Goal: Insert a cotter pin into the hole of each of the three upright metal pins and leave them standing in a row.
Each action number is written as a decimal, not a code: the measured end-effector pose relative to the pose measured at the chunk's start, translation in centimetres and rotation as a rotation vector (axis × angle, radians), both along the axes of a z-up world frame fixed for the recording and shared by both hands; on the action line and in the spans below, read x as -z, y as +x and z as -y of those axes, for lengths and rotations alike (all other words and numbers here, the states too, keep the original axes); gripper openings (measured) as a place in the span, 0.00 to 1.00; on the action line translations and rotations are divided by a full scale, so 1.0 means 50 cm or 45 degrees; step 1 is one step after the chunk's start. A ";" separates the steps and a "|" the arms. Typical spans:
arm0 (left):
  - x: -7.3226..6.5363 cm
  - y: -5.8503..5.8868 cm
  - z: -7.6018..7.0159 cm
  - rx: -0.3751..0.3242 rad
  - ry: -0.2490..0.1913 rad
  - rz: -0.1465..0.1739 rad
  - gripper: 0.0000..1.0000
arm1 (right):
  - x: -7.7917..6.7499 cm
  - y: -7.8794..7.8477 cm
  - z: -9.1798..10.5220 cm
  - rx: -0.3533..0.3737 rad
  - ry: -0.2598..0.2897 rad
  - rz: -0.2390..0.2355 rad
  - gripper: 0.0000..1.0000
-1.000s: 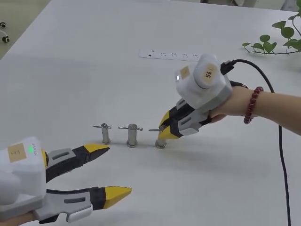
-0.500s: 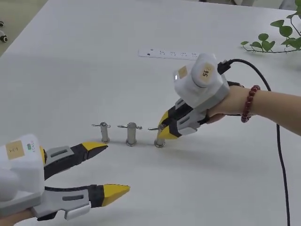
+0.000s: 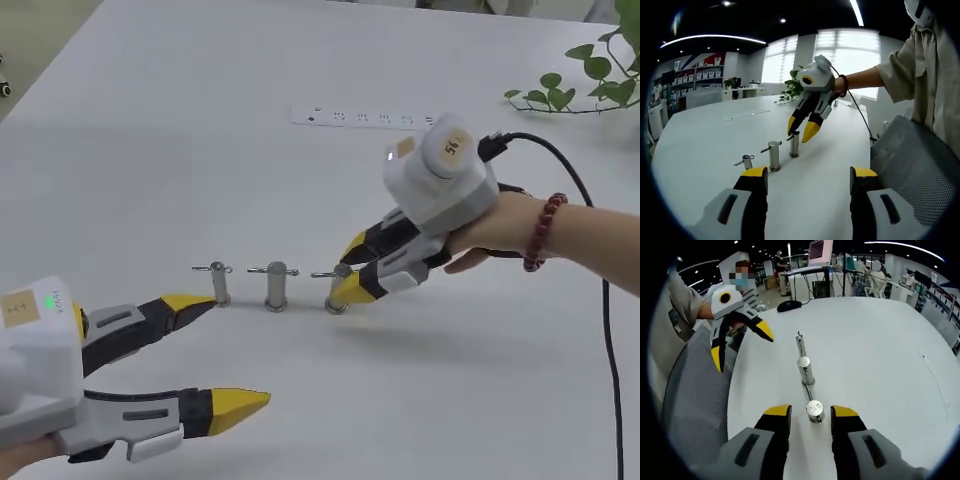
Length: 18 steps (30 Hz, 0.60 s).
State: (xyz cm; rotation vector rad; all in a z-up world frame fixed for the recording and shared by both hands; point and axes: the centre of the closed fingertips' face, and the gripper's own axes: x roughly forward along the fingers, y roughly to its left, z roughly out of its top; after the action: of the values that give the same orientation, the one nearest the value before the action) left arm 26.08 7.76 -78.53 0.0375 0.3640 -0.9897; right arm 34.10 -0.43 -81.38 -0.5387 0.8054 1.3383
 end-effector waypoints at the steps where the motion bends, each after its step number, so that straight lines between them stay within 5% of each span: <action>1: -0.001 -0.001 -0.001 0.000 -0.002 -0.003 0.67 | -0.003 -0.003 0.002 0.038 0.011 -0.010 0.37; 10: -0.013 -0.003 -0.016 -0.030 -0.018 -0.019 0.74 | -0.023 -0.056 0.032 0.168 0.051 -0.037 0.56; 18: -0.017 -0.015 -0.030 -0.057 -0.003 -0.022 0.79 | -0.037 -0.081 0.062 0.296 0.084 -0.001 0.68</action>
State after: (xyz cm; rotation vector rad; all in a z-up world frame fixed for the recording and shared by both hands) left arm 25.31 9.27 -77.70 0.0181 0.3782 -0.9466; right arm 30.06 -3.54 -79.51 -0.3801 0.7968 1.1464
